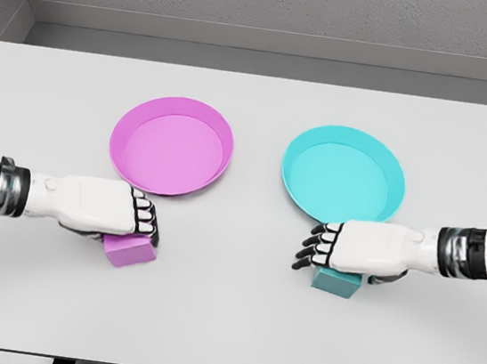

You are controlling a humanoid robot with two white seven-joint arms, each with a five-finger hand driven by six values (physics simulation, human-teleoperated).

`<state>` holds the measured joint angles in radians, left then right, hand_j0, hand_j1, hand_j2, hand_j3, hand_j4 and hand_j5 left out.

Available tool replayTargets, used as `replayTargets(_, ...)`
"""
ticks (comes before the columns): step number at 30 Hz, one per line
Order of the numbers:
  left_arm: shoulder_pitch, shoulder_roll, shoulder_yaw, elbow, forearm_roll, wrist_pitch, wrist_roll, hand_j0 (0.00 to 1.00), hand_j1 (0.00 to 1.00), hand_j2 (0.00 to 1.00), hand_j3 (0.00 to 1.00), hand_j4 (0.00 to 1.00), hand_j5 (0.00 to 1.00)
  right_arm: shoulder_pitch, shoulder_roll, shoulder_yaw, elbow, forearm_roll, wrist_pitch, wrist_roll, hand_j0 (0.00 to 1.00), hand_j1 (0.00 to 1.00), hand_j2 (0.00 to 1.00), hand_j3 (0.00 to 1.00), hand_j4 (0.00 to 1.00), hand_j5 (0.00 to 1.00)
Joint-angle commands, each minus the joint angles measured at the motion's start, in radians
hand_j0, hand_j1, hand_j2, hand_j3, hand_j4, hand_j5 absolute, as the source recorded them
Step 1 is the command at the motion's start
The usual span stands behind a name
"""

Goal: Place the blocks in the corresponding plates according to their colors

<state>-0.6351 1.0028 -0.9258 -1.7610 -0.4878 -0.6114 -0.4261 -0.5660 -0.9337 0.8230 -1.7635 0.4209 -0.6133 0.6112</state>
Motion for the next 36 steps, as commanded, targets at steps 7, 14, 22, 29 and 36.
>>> replayTargets(7,-0.055,0.003,0.013,0.002,0.012,0.001,0.003,0.34,0.34,0.34,0.34,0.34,0.34,-0.003,0.013,0.013,0.001,-0.005,0.002,0.000,0.65,0.65,0.65,0.65,0.65,0.65)
replayTargets(14,-0.133,-0.021,0.047,0.074,0.032,0.001,0.003,0.34,0.34,0.34,0.34,0.34,0.34,-0.006,0.013,0.013,0.001,-0.005,0.002,0.000,0.64,0.64,0.64,0.64,0.64,0.64)
replayTargets(22,-0.244,-0.248,0.044,0.390,0.051,0.001,-0.006,0.34,0.34,0.34,0.34,0.34,0.34,-0.006,0.010,-0.013,0.002,-0.007,0.002,0.000,0.58,0.58,0.58,0.58,0.58,0.58)
replayTargets(29,-0.250,-0.311,0.042,0.469,0.048,0.001,-0.053,0.36,0.36,0.36,0.36,0.36,0.36,-0.005,0.009,-0.096,0.004,-0.021,0.002,0.000,0.55,0.55,0.55,0.55,0.55,0.55)
replayTargets(36,-0.252,-0.311,0.044,0.472,0.054,0.001,-0.053,0.98,0.98,0.98,0.98,0.98,0.98,-0.005,0.013,-0.237,0.062,-0.162,0.002,0.000,0.54,0.54,0.54,0.54,0.54,0.54)
